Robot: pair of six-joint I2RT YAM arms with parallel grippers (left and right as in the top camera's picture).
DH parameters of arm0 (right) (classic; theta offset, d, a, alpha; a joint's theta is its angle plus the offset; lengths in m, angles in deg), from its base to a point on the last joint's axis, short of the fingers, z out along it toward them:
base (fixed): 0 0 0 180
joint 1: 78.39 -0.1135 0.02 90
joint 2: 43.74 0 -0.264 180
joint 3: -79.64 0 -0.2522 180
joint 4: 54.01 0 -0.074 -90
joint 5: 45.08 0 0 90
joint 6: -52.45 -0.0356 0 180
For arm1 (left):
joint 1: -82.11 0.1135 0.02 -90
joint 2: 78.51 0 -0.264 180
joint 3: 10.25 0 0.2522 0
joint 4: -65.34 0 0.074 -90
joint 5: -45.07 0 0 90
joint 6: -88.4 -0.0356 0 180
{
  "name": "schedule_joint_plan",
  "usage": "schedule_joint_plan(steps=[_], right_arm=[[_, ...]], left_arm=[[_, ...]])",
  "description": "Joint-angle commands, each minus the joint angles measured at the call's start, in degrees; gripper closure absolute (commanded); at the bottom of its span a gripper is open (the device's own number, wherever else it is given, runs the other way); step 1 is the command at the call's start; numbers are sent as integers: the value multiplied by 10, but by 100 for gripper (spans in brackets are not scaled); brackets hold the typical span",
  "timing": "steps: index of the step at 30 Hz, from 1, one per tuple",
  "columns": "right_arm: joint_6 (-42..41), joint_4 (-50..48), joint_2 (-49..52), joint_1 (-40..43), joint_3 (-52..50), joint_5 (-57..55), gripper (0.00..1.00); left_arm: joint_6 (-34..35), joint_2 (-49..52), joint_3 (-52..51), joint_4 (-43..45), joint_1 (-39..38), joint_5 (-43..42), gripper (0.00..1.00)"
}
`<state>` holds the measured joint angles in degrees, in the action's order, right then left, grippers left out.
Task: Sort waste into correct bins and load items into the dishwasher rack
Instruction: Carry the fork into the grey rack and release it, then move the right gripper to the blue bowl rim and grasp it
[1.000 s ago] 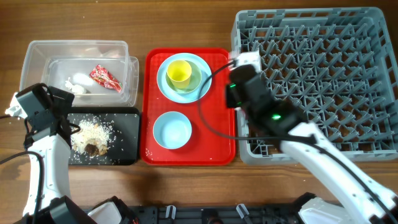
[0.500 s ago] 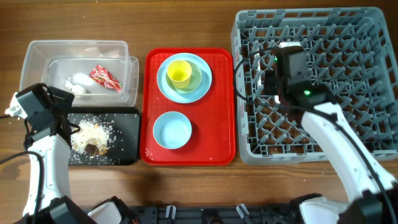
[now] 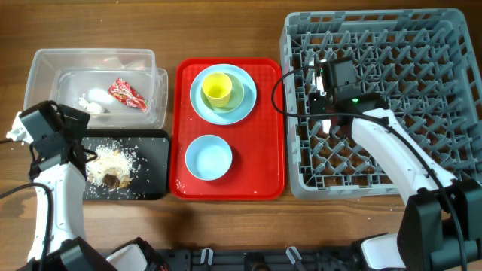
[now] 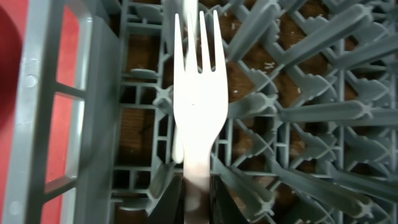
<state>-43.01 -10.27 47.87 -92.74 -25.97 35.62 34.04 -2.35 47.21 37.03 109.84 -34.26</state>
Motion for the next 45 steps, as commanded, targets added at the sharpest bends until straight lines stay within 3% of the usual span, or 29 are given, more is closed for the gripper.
schedule_joint_plan(steps=[1, 5, 7, 11, 12, 17, 23, 27, 33, 35, 39, 45], right_arm=[[9, -3, 5, 2, 8, 19, 92], [9, -2, 4, 2, 8, 19, 86], [9, -1, 4, 2, 8, 19, 73], [9, -3, 4, 2, 13, 19, 63], [9, 0, 2, 2, 20, 19, 56], [9, 38, -15, 2, 60, 30, 48], [9, 72, -43, -10, 113, 285, 43], [7, 70, -52, -46, 113, 407, 43], [10, 75, -51, -157, 113, 363, 48], [9, 75, -49, -197, 113, 332, 53], [10, 69, -38, -269, 113, 267, 72], [10, 43, 18, -359, 113, 147, 84]], left_arm=[[-9, -6, 7, 2, 3, 3, 0], [-9, -6, 7, 2, 3, 3, 0], [-9, -6, 7, 2, 3, 3, 0], [-9, -6, 7, 2, 3, 3, 0], [-9, -6, 7, 2, 3, 3, 0], [-9, -6, 7, 2, 3, 3, 0], [-9, -6, 7, 2, 3, 3, 0], [-9, -6, 7, 2, 3, 3, 0], [-9, -6, 7, 2, 3, 3, 0], [-9, -6, 7, 2, 3, 3, 0], [-9, -6, 7, 2, 3, 3, 0], [-9, -6, 7, 2, 3, 3, 0]])
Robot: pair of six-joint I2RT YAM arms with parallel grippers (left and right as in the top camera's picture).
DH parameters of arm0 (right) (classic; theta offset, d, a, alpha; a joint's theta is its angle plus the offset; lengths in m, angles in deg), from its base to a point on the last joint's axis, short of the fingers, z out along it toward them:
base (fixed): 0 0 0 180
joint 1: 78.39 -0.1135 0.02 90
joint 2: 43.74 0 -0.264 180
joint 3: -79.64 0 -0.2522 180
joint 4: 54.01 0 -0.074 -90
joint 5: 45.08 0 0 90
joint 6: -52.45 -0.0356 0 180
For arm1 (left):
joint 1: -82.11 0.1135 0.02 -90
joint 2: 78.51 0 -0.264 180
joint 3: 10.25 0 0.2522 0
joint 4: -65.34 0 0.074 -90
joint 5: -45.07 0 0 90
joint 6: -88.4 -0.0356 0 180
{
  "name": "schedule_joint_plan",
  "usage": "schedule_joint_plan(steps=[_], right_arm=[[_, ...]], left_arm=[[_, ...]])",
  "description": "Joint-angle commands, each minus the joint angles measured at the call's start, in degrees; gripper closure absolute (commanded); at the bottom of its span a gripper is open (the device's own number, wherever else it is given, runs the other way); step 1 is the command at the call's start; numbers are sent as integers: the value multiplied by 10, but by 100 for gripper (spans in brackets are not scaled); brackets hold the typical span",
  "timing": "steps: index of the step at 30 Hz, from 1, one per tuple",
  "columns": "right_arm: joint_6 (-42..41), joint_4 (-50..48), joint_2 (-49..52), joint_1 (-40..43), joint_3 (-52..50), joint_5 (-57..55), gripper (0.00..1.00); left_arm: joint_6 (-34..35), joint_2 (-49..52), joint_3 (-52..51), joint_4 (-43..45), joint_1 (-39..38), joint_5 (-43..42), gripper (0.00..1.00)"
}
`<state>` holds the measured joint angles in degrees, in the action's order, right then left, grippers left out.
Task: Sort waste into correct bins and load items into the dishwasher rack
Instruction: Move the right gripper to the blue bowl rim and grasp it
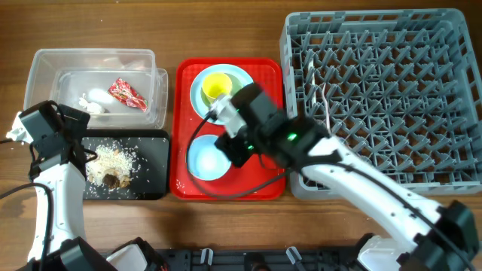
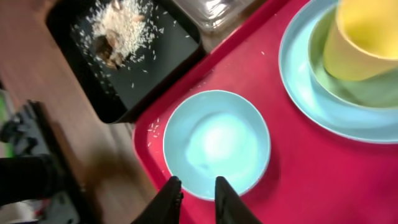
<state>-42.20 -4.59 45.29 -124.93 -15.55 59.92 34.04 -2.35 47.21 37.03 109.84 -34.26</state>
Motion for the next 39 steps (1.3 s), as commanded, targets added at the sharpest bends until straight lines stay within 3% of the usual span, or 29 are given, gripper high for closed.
schedule_joint_plan(steps=[1, 11, 26, 35, 39], right_arm=[[2, -19, 56, -45, 8, -106, 87], [2, -35, 174, -57, 9, -132, 91], [0, -2, 178, -55, 9, -337, 92], [-17, -14, 178, -55, 23, -315, 92], [-13, -8, 176, -57, 57, -205, 80]], left_arm=[[-9, -6, 7, 2, 3, 3, 0], [-9, -6, 7, 2, 3, 3, 0], [-9, -6, 7, 2, 3, 3, 0], [-9, -6, 7, 2, 3, 3, 0], [-9, -6, 7, 2, 3, 3, 0]])
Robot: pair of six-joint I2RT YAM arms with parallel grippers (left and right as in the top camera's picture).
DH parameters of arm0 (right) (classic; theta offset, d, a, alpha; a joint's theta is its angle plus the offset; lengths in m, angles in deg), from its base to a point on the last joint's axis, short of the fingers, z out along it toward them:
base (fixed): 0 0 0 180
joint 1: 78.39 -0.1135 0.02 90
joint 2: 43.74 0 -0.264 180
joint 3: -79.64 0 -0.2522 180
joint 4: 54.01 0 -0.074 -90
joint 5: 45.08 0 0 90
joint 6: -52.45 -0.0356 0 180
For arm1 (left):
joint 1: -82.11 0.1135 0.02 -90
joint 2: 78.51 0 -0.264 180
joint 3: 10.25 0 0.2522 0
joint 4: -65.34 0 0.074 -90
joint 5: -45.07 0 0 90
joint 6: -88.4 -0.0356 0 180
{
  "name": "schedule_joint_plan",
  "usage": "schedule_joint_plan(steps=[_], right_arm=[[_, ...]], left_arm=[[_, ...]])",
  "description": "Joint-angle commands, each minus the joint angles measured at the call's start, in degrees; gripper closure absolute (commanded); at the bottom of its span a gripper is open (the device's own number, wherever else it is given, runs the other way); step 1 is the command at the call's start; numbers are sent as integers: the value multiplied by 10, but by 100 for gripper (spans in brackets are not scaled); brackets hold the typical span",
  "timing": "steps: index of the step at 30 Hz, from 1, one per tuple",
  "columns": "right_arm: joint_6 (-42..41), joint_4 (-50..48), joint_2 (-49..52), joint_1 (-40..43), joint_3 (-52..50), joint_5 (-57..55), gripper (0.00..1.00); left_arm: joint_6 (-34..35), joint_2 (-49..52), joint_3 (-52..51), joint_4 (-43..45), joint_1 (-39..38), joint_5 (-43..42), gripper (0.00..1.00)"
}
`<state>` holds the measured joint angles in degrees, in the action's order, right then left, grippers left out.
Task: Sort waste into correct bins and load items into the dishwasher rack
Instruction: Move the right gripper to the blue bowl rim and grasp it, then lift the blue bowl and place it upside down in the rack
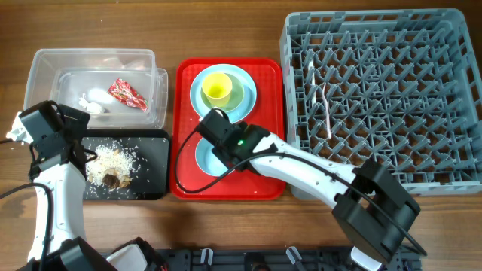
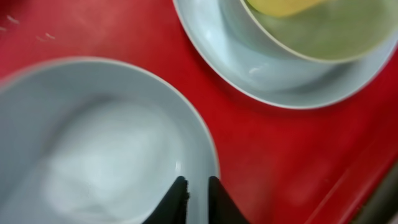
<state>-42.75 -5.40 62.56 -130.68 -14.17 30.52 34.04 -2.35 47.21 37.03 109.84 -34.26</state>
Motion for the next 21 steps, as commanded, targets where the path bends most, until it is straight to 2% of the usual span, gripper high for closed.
schedule_joint_plan(steps=[1, 9, 15, 21], right_arm=[[-8, -1, 2, 1, 51, 121, 78], [-8, 7, -14, 1, 61, 237, 67], [10, 37, -14, -6, 59, 242, 57], [23, 37, -11, -19, 58, 239, 55]], left_arm=[[-9, -6, 7, 2, 3, 3, 0], [-9, -6, 7, 2, 3, 3, 0], [-9, -6, 7, 2, 3, 3, 0], [-9, -6, 7, 2, 3, 3, 0]])
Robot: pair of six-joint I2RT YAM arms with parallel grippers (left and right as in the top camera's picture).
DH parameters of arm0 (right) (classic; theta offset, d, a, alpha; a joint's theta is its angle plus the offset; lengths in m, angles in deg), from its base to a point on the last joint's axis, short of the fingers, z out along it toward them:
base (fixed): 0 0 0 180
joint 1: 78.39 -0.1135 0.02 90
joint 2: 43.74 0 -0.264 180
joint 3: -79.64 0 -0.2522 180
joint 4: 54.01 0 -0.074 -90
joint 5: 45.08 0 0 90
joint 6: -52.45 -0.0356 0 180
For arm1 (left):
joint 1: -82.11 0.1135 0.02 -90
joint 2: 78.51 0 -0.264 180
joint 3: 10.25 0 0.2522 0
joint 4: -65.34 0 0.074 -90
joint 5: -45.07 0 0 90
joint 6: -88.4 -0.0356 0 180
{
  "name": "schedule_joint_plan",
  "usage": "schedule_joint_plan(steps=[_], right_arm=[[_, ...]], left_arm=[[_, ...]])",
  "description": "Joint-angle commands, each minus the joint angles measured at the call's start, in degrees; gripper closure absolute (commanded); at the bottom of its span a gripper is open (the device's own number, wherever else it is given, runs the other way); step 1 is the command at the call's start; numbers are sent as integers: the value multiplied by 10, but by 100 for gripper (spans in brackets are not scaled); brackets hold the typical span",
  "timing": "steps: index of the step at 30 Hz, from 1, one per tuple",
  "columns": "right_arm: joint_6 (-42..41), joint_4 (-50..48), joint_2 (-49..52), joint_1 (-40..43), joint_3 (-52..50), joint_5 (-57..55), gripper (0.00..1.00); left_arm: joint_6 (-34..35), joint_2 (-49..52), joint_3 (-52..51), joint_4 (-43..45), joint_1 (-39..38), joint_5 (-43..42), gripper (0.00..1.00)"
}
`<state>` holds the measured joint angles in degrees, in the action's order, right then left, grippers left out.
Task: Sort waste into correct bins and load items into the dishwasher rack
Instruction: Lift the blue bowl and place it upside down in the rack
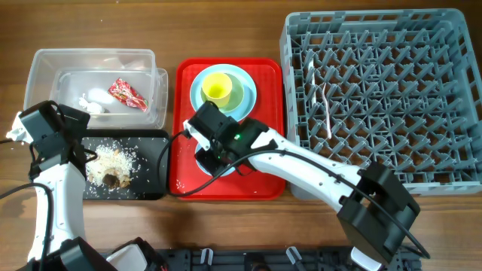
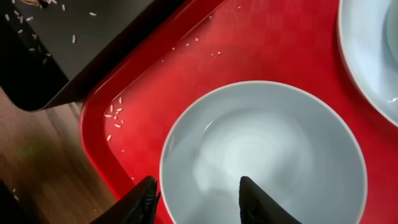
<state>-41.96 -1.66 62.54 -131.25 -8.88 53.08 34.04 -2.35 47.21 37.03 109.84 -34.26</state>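
A light blue bowl (image 2: 267,155) sits on the red tray (image 2: 155,93). My right gripper (image 2: 198,186) is open low over the bowl's left side, one finger outside the rim and the other inside. From overhead the gripper (image 1: 215,147) covers most of the bowl (image 1: 205,165). Behind it on the tray is a blue plate (image 1: 241,109) carrying a green bowl and a yellow cup (image 1: 217,88). A white fork (image 1: 324,105) lies in the grey dishwasher rack (image 1: 392,98). My left arm (image 1: 53,132) stands over the black tray; its fingers are not clear.
A clear bin (image 1: 90,83) at the back left holds a red wrapper (image 1: 126,94) and white scraps. The black tray (image 1: 147,162) beside the red tray holds rice and food scraps. Rice grains dot the red tray's left edge (image 2: 115,115).
My right gripper was nearly shut at the bowl's rim on the plate side. Now it is open on the bowl's left side, straddling the rim. The left arm has not moved.
My right gripper first held the white fork down in the rack. Then the fork lay in the rack and the gripper hung shut above the light blue bowl. It was later low at the bowl's rim, and now stands open across that rim.
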Motion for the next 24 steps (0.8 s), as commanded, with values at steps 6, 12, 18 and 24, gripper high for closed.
schedule_joint_plan(steps=[6, 12, 18, 24], right_arm=[[16, -3, 4, -23, 5, 9, 54], [29, -4, 23, -32, 5, 9, 54], [29, -3, 54, -39, 5, 9, 54], [28, -4, 68, -40, 6, 9, 63]], left_arm=[[-9, -6, 7, 2, 3, 3, 0], [-9, -6, 7, 2, 3, 3, 0], [-9, -6, 7, 2, 3, 3, 0], [-9, -6, 7, 2, 3, 3, 0]])
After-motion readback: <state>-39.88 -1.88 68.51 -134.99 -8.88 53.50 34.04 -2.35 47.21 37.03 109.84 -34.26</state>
